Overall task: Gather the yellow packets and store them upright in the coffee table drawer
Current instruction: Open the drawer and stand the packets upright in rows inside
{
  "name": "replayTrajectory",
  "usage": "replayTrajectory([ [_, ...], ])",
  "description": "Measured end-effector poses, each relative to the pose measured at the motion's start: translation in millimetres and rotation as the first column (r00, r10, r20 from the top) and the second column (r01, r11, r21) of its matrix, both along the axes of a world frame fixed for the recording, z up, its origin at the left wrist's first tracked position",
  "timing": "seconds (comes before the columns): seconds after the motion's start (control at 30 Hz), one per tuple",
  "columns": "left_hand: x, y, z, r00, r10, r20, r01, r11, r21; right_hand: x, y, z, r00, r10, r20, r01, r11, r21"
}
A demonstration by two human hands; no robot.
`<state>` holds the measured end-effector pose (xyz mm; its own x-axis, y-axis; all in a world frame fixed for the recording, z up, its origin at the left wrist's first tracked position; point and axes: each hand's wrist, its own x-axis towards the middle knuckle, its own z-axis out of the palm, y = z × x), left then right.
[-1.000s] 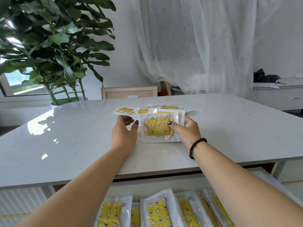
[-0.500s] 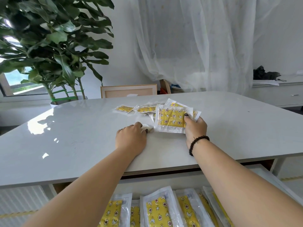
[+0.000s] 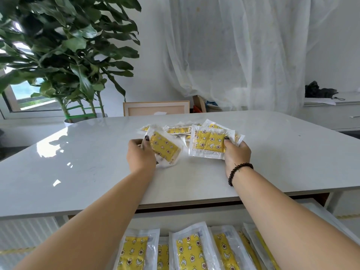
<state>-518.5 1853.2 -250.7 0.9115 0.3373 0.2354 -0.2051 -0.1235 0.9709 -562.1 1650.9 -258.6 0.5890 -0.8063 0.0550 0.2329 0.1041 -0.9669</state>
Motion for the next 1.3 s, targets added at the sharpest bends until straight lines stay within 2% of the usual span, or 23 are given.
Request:
replayTrajectory([
  [0.07, 4, 1, -1, 0.996, -0.028, -0.085, 0.023, 0.998, -0.060, 0, 0, 0, 1.000, -0.002, -0.005, 0.002, 1.000, -0.004],
  [0.13, 4, 2, -3, 0.991, -0.067, -0.115, 0.070, 0.997, 0.026, 0, 1, 0, 1.000, -0.006, -0.014, 0.006, 1.000, -0.012],
  [0.23, -1, 1, -4, 0.980, -0.156, -0.127, 0.163, 0.985, 0.050, -1, 0, 1, 0.996, -0.082, -0.020, 0.081, 0.996, -0.031],
  [0.37, -3, 0, -3, 0.987, -0.127, -0.096, 0.137, 0.986, 0.100, -11, -1, 8, 0.959, -0.276, -0.063, 0.268, 0.958, -0.105],
  [0.47, 0, 0, -4, 0.987, -0.146, -0.070, 0.147, 0.989, 0.022, -16, 0, 10, 0.940, -0.336, -0.062, 0.328, 0.939, -0.107],
  [0.63, -3, 1, -2, 0.980, -0.198, -0.028, 0.199, 0.980, 0.021, -17, 2, 11, 0.943, -0.321, -0.089, 0.308, 0.942, -0.134],
  [0.73, -3, -3, -1, 0.979, -0.200, -0.043, 0.204, 0.974, 0.101, -19, 2, 12, 0.943, -0.317, -0.100, 0.305, 0.945, -0.116],
  [0.83, 2, -9, -1, 0.975, -0.200, -0.099, 0.218, 0.946, 0.239, -20, 1, 14, 0.943, -0.314, -0.112, 0.306, 0.949, -0.081],
  [0.97, 8, -23, 5, 0.952, -0.215, -0.219, 0.279, 0.905, 0.322, -23, -4, 15, 0.946, -0.307, -0.107, 0.305, 0.952, -0.039],
  [1.07, 12, -41, 13, 0.924, -0.244, -0.295, 0.334, 0.889, 0.313, -25, -12, 16, 0.948, -0.300, -0.104, 0.299, 0.954, -0.019],
  [1.2, 18, -72, 19, 0.871, -0.285, -0.400, 0.386, 0.900, 0.201, -29, -22, 15, 0.953, -0.287, -0.093, 0.289, 0.957, 0.009],
  [1.3, 23, -93, 22, 0.878, -0.276, -0.390, 0.397, 0.876, 0.273, -31, -24, 13, 0.962, -0.262, -0.076, 0.264, 0.964, 0.015],
])
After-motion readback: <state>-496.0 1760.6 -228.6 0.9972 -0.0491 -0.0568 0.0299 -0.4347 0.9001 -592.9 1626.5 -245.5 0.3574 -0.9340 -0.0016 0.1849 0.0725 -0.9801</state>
